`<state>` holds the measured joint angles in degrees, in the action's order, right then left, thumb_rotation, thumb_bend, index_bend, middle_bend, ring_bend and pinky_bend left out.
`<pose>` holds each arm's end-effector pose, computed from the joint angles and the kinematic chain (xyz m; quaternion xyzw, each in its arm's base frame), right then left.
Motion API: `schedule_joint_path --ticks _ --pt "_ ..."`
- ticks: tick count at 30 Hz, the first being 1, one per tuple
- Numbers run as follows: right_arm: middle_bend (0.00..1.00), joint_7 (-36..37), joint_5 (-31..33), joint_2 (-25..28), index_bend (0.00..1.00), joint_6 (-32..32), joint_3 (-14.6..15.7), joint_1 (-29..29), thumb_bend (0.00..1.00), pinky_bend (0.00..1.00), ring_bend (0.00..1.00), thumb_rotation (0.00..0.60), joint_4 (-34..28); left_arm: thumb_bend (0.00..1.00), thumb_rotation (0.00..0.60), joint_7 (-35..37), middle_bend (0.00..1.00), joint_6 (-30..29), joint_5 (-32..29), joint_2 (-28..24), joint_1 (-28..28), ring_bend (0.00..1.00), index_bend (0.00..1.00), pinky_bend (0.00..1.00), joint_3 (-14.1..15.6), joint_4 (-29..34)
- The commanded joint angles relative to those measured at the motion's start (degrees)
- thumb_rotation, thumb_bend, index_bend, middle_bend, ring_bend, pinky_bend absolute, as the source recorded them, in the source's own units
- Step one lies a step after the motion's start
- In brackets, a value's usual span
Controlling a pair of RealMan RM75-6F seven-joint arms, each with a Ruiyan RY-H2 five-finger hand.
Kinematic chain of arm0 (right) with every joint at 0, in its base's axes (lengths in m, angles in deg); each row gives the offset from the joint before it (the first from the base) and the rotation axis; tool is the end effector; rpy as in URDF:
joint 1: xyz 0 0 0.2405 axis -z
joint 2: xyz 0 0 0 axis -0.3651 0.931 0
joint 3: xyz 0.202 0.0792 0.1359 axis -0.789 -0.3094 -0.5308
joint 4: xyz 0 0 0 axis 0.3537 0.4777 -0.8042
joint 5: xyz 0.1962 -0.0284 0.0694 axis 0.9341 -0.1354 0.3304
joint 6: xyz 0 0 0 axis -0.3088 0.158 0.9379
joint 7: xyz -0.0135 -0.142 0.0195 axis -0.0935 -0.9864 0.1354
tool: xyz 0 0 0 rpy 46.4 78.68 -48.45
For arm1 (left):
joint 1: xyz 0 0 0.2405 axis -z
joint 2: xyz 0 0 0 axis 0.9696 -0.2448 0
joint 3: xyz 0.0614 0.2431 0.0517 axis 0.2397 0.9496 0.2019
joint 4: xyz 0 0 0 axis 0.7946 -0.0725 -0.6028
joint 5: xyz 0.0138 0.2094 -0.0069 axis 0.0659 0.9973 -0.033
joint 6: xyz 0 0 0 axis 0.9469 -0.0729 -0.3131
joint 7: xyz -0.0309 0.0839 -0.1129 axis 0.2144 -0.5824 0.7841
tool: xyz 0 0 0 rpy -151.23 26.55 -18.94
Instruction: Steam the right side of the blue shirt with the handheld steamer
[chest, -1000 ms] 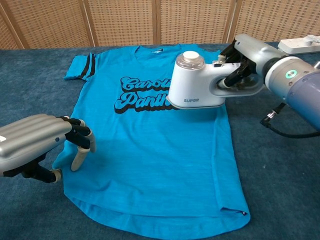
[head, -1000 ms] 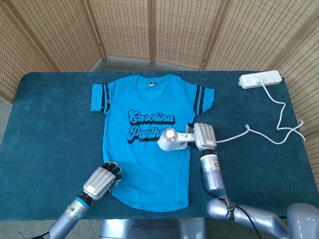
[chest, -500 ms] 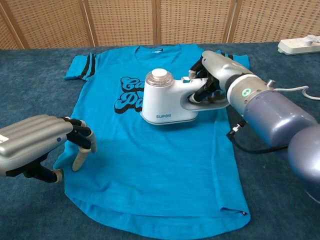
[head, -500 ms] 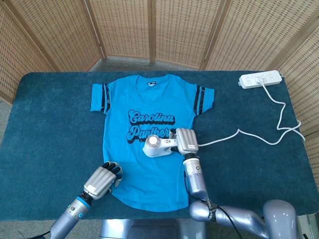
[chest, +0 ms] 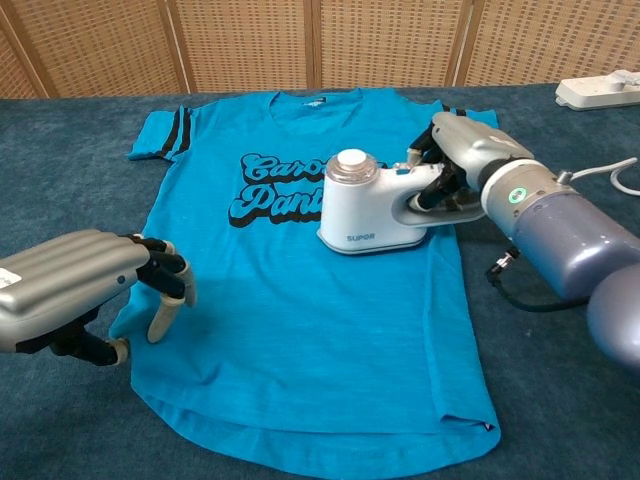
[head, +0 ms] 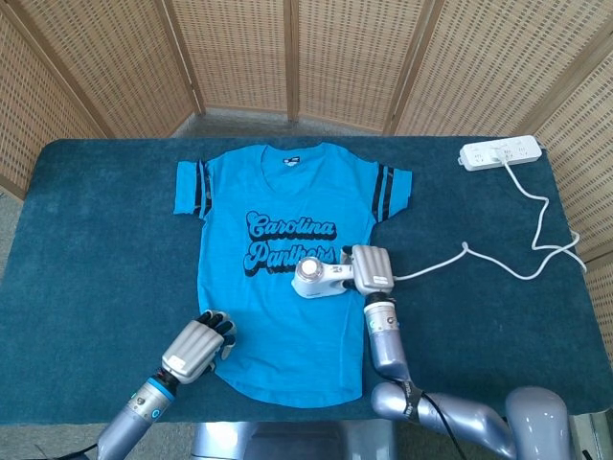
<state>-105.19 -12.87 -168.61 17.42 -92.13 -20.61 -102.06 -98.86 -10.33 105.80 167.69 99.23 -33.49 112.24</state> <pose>-0.1240 -0.3494 -0.0722 0.5891 -0.4882 0.4155 0.4919 -0.1787 0.1945 -0.0387 -0.7942 -0.3524 -0.3587 0.3412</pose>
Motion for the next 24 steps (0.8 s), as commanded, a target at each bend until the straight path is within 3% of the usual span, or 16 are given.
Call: schedule_joint_path --ticks 1,13,24 --pt "0.69 0.6 -0.7 0.7 0.67 -0.2 0.4 0.6 0.39 0.64 0.71 0.6 0.3 0.42 0.6 -0.2 0.37 0.0 0.1 0.2 0.1 0.23 0.64 0.22 0.0 0.0" --pt "0.69 2.2 -1.6 4.2 0.67 -0.8 0.8 3.5 0.39 0.63 0.71 0.6 0.5 0.42 0.6 -0.8 0.37 0.0 -0.1 0.4 0.0 0.23 0.65 0.22 0.0 0.2" --pt "0.69 4.1 -2.5 10.7 0.67 -1.8 0.4 6.9 0.39 0.62 0.71 0.6 -2.3 0.42 0.6 -1.6 0.37 0.0 0.0 0.9 0.1 0.23 0.65 0.22 0.0 0.4"
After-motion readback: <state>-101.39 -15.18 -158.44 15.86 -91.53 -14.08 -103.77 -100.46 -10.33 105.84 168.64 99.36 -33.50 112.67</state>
